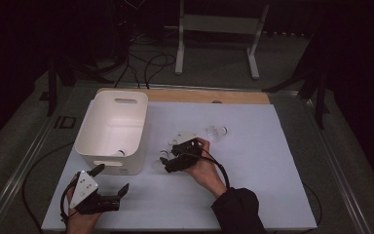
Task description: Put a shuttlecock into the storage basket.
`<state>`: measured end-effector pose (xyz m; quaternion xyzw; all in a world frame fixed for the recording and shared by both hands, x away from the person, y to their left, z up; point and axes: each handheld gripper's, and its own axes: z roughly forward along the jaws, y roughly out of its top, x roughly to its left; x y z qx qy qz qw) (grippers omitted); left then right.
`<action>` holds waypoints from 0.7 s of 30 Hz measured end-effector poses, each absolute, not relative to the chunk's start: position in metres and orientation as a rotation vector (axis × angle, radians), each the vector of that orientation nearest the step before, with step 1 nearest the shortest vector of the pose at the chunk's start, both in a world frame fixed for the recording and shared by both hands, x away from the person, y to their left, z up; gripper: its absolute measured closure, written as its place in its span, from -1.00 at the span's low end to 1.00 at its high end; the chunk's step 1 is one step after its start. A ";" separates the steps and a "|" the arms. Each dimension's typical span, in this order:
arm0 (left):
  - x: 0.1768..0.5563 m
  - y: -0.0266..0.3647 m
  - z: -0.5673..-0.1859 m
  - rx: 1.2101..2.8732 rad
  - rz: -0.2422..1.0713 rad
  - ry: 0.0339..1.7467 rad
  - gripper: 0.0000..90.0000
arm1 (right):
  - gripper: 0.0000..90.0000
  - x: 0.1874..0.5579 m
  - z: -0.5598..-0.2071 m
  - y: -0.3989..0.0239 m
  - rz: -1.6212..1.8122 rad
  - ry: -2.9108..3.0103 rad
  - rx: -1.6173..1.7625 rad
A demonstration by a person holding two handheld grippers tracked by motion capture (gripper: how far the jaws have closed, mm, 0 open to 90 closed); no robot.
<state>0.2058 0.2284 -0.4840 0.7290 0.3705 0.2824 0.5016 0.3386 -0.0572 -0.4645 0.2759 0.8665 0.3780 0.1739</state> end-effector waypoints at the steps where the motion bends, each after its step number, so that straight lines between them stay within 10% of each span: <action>1: 0.206 0.228 -0.484 1.761 0.683 0.896 -0.99 | -0.74 0.338 -0.465 -0.057 1.066 2.460 0.773; 21: 0.205 0.229 -0.484 1.762 0.685 0.896 -0.99 | -0.28 0.335 -0.479 -0.047 0.937 2.498 0.720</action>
